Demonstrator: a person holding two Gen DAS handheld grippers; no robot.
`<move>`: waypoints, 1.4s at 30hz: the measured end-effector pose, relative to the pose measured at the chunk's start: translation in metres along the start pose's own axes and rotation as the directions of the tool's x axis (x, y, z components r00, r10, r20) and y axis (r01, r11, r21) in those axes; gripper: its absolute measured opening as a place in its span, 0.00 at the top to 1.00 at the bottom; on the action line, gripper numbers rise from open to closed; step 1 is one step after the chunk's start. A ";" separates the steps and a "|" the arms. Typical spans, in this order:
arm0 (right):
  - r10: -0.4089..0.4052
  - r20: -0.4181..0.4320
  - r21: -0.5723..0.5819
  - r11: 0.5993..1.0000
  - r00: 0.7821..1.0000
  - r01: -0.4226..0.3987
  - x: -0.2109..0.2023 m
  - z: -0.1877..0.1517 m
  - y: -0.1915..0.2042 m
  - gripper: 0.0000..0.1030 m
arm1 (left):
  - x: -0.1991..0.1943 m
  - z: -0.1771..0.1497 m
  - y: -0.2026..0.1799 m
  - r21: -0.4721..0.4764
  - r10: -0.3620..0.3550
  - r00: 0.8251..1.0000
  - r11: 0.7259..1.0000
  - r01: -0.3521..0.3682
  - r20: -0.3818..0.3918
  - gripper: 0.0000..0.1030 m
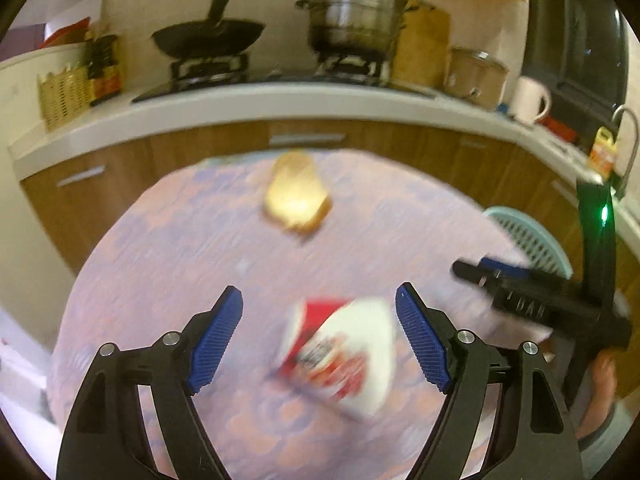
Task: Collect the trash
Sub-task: 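Grasp the white panda paper cup with the left tool while the right tool grasps the bread bun half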
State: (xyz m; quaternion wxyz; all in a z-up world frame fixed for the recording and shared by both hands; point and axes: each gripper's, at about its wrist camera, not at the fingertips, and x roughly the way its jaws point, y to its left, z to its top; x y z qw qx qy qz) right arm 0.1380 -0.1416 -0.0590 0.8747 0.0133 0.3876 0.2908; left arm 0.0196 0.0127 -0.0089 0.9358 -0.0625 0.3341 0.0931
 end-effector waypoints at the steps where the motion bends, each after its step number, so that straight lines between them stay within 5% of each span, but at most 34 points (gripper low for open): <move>1: 0.002 0.020 -0.012 1.000 1.000 -0.001 -0.003 0.000 0.002 0.46 | 0.001 -0.007 0.001 0.007 0.015 1.000 1.000 -0.015 -0.012 0.25; 15: 0.054 -0.048 0.060 0.997 0.997 -0.051 0.006 -0.002 -0.019 0.41 | 0.019 -0.043 -0.014 0.096 0.063 0.994 0.994 -0.055 -0.085 0.19; 22: 0.030 -0.053 -0.011 0.999 0.998 -0.031 0.007 -0.004 -0.005 0.41 | 0.014 -0.047 -0.010 0.094 -0.025 0.991 0.995 0.037 -0.129 0.19; 27: 0.037 -0.058 0.004 0.999 0.998 -0.037 0.008 -0.004 -0.008 0.41 | 0.024 -0.050 -0.013 0.120 0.052 0.987 0.992 -0.034 -0.155 0.19; 38: 0.041 -0.063 0.006 0.999 0.997 -0.041 0.009 -0.003 -0.006 0.41 | 0.008 -0.037 0.081 -0.073 0.144 0.983 0.986 -0.153 -0.114 0.22; 40: 0.041 -0.063 0.009 0.999 0.997 -0.041 0.009 -0.003 -0.007 0.41 | 0.004 -0.036 0.087 -0.084 0.098 0.990 0.991 -0.107 -0.106 0.22; 42: 0.044 -0.066 0.014 0.999 0.997 -0.043 0.010 -0.003 -0.007 0.41 | 0.003 -0.036 0.082 -0.086 -0.039 0.994 0.996 0.030 -0.107 0.20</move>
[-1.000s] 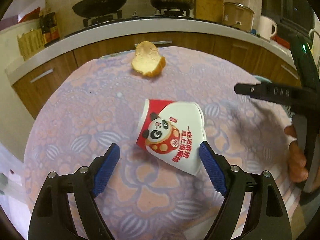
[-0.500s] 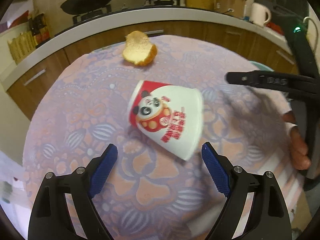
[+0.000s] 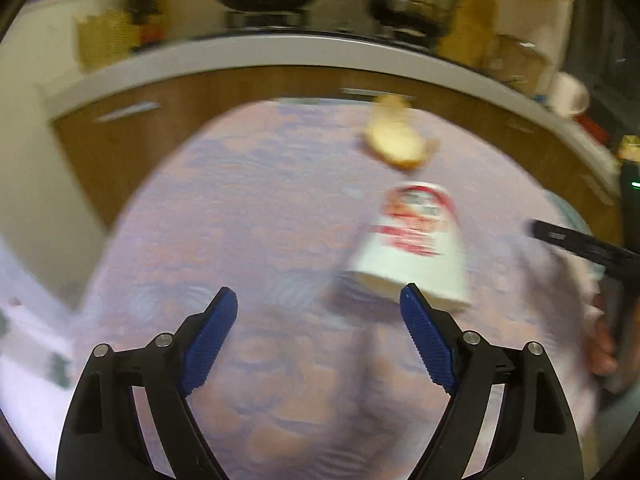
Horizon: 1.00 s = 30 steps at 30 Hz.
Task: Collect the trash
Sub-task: 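Grasp the white panda paper cup with the left tool while the right tool grasps the bread bun half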
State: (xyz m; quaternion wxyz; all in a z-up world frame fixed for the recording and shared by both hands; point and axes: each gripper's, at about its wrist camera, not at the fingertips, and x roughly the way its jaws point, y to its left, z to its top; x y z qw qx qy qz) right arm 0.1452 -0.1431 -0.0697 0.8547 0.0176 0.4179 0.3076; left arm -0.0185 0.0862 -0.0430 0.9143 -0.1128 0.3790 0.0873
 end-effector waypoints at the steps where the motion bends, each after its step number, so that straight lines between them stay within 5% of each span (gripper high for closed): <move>1: 0.001 -0.002 0.003 1.000 1.000 -0.001 0.000 0.000 -0.001 0.41 | 0.000 0.000 -0.006 0.010 -0.052 0.999 0.999 0.052 0.001 0.20; 4: 0.001 -0.005 0.003 1.000 1.000 -0.001 0.001 0.000 -0.001 0.41 | 0.007 0.007 -0.025 0.050 -0.069 0.998 0.996 0.068 0.008 0.16; 8: -0.001 -0.006 -0.001 1.000 1.000 0.001 0.001 0.000 -0.001 0.40 | 0.039 0.021 -0.042 0.069 0.019 0.999 0.998 -0.015 -0.051 0.14; 13: 0.004 -0.030 -0.042 0.999 1.000 -0.005 0.004 0.002 0.011 0.39 | 0.057 0.026 -0.051 0.061 0.031 0.995 0.998 -0.026 -0.090 0.17; 24: 0.016 -0.043 -0.221 0.975 0.999 -0.025 0.033 0.057 0.096 0.37 | 0.046 0.036 -0.027 -0.023 0.003 1.000 1.000 -0.003 -0.003 0.23; 27: 0.034 -0.035 -0.187 0.982 0.999 -0.040 0.052 0.067 0.101 0.37 | 0.040 0.042 -0.010 -0.054 0.030 0.999 0.998 -0.028 0.037 0.45; 30: 0.038 -0.021 -0.154 0.987 0.999 -0.041 0.071 0.075 0.107 0.37 | 0.038 0.046 0.005 -0.113 -0.004 0.997 0.994 0.012 0.072 0.48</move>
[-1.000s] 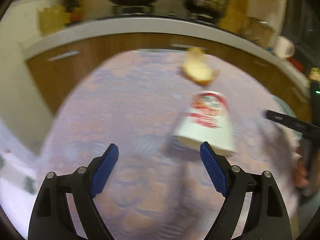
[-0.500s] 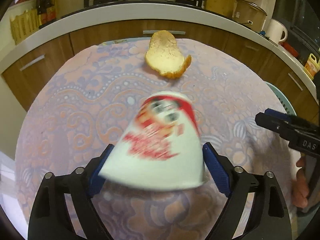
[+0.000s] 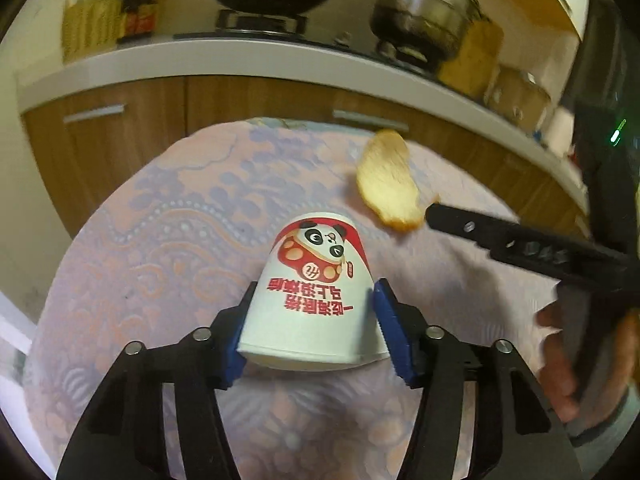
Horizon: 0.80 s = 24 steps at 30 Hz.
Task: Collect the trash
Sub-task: 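Grasp the white panda paper cup with the left tool while the right tool grasps the bread bun half, then carry cup and bun over the blue basket and open both tools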
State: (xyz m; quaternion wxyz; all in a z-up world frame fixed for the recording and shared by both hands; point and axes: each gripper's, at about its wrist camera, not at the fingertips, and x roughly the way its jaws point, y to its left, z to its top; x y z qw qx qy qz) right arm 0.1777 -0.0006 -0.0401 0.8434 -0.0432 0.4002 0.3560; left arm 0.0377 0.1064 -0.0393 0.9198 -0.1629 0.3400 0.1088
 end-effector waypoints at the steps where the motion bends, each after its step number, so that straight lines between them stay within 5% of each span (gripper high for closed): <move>1: -0.005 -0.002 0.002 1.000 1.000 0.005 0.007 0.002 0.003 0.37 | 0.001 0.000 0.001 -0.001 0.009 1.000 1.000 -0.009 0.012 0.48; 17: -0.153 -0.064 -0.045 0.988 0.986 0.150 0.067 0.030 0.032 0.19 | -0.011 0.000 0.031 -0.140 -0.030 0.993 0.989 0.045 0.111 0.59; 24: -0.154 0.036 -0.044 0.987 0.987 0.156 0.046 0.024 0.032 0.69 | -0.010 0.000 0.032 -0.139 -0.049 0.992 0.988 0.064 0.115 0.61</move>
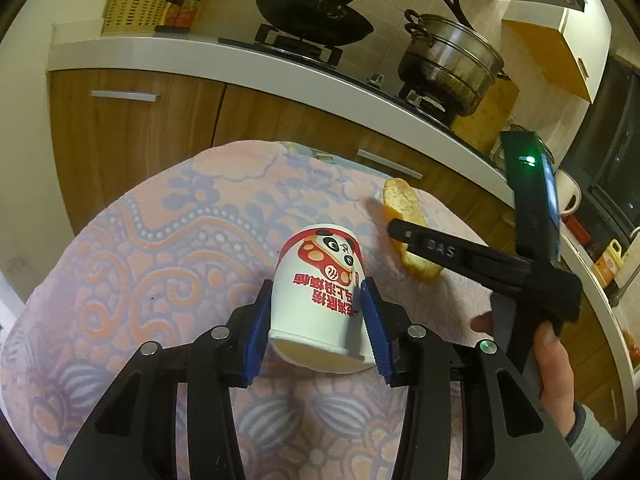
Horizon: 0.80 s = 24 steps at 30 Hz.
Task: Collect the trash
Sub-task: 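Carry cup and bun over the blue basket and open both tools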
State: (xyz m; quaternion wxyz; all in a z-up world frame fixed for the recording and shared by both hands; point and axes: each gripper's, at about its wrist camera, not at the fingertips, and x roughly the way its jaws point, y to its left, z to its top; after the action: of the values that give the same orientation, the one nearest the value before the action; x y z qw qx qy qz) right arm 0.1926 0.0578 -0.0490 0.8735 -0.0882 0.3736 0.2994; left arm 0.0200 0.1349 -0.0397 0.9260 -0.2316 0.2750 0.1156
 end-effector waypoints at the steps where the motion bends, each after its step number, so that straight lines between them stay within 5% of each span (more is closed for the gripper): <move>1: 0.014 0.011 0.000 1.000 1.000 -0.014 -0.005 -0.003 -0.001 0.71 | -0.001 0.000 0.000 0.005 -0.005 1.000 1.000 0.005 0.005 0.62; 6: 0.055 0.054 0.019 0.998 0.997 -0.056 -0.030 -0.015 -0.016 0.74 | -0.018 -0.003 -0.007 0.031 -0.082 0.994 0.996 0.079 0.078 0.65; 24: -0.020 0.163 0.088 0.996 0.986 0.006 -0.142 -0.062 -0.118 0.74 | -0.033 -0.011 -0.111 0.164 -0.218 0.975 0.964 0.209 0.036 0.65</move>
State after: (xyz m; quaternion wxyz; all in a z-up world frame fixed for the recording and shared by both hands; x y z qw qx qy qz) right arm 0.1480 -0.1255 -0.0008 0.9061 -0.0277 0.3129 0.2833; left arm 0.0258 0.0300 0.0110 0.9556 -0.1819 0.2317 -0.0011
